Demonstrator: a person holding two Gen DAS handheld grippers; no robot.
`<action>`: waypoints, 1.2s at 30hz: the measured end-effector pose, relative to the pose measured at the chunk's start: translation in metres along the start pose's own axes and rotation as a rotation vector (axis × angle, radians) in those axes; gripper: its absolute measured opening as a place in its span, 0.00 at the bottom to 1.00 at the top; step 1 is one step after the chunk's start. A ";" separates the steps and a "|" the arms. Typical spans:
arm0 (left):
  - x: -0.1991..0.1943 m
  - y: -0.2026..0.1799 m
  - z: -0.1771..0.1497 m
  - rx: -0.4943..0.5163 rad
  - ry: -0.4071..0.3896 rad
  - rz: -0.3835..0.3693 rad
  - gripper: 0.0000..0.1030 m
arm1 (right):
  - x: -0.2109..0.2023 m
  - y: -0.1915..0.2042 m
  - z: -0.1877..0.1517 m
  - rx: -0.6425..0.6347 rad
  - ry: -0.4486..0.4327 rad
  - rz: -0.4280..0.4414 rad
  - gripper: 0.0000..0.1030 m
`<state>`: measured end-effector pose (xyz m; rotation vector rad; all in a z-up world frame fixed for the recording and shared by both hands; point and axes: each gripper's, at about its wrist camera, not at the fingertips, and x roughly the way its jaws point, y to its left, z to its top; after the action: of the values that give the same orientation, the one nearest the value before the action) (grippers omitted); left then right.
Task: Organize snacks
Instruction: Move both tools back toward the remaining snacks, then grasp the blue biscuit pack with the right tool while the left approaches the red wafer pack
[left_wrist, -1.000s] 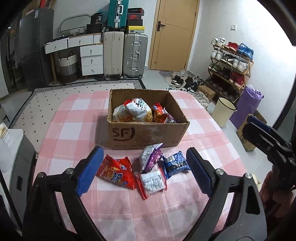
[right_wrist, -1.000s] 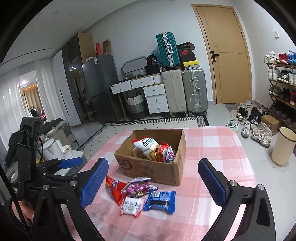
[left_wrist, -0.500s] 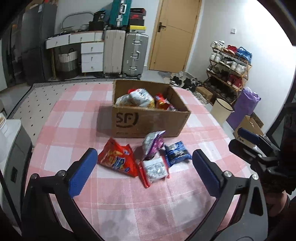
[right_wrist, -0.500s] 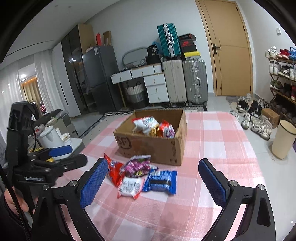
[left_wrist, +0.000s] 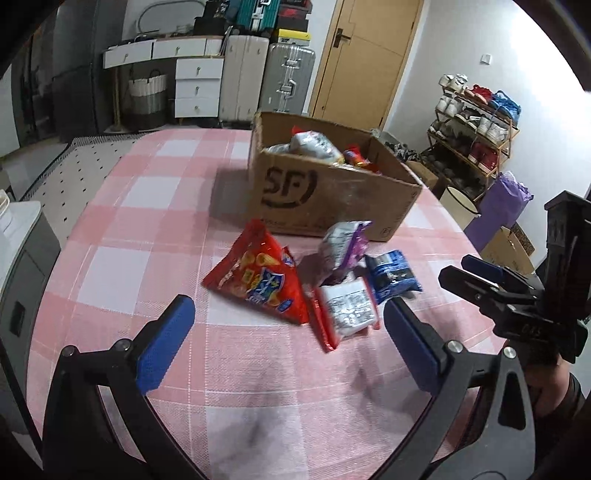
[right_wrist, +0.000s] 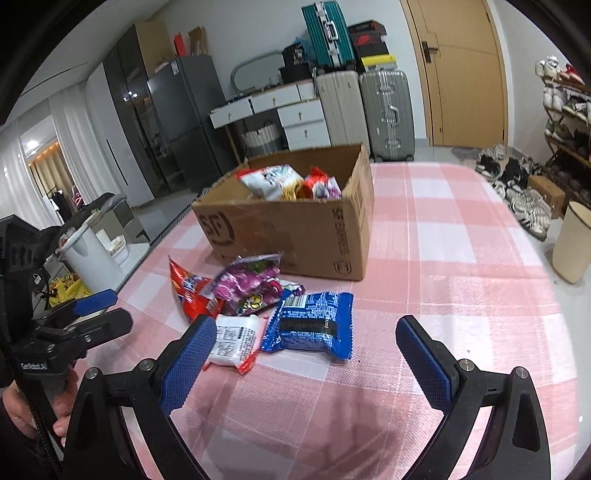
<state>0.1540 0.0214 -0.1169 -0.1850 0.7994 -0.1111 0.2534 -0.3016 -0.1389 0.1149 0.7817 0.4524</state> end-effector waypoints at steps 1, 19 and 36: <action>0.003 0.003 -0.001 -0.008 0.004 0.000 0.99 | 0.006 -0.001 0.000 0.006 0.012 0.000 0.97; 0.052 0.031 -0.011 -0.083 0.095 -0.035 0.99 | 0.074 -0.008 0.002 0.031 0.133 0.002 0.78; 0.058 0.040 -0.014 -0.100 0.115 -0.034 0.99 | 0.089 -0.002 -0.003 -0.059 0.149 -0.072 0.46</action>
<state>0.1848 0.0487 -0.1755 -0.2890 0.9174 -0.1148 0.3075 -0.2645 -0.1995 -0.0018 0.9155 0.4185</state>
